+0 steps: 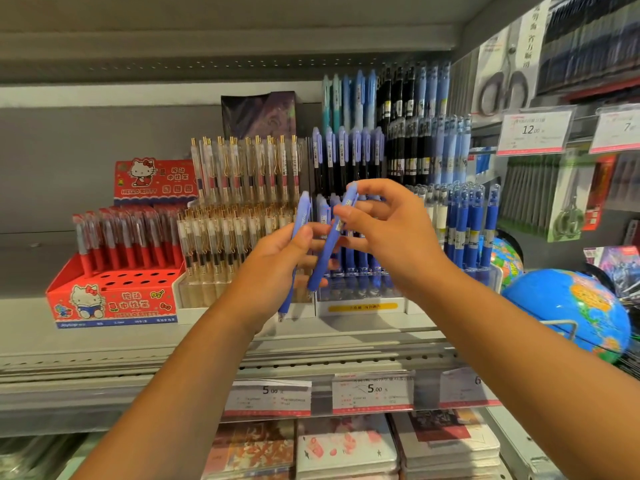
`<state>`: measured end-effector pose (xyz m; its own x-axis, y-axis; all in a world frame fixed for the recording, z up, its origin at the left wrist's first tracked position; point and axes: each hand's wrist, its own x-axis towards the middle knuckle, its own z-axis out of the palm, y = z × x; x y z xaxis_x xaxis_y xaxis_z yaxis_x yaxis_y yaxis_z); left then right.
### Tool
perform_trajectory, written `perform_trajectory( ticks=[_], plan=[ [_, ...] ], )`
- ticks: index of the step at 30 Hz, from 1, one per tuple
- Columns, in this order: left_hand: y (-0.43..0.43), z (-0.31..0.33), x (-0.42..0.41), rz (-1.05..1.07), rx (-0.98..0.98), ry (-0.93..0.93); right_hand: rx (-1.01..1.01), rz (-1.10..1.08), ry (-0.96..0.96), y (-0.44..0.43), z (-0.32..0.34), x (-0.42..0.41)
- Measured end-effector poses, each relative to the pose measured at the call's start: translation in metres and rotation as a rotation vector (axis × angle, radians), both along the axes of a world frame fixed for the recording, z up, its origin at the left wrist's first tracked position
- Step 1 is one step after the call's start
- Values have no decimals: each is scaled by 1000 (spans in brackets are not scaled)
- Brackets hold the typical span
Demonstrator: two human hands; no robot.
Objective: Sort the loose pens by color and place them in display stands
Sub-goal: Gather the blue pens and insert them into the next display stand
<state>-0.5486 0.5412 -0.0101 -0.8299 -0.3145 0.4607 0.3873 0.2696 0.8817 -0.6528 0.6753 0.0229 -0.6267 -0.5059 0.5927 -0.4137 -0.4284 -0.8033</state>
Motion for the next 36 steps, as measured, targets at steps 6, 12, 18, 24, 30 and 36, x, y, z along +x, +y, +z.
perform_trajectory(
  ticks=[6,12,18,24,30,36],
  plan=[
    [-1,2,0,71,19,51,-64,-92,61,10,10,-16],
    [-4,1,1,79,52,46,-53,-191,164,8,17,-29],
    [-3,4,3,43,148,54,58,-254,284,-3,12,-34],
    [0,4,3,83,118,61,150,-285,403,-11,4,-32],
    [-2,3,2,110,48,69,295,-407,609,-15,-3,-31],
    [-1,2,1,107,1,111,322,-389,620,-14,-2,-32]
  ],
)
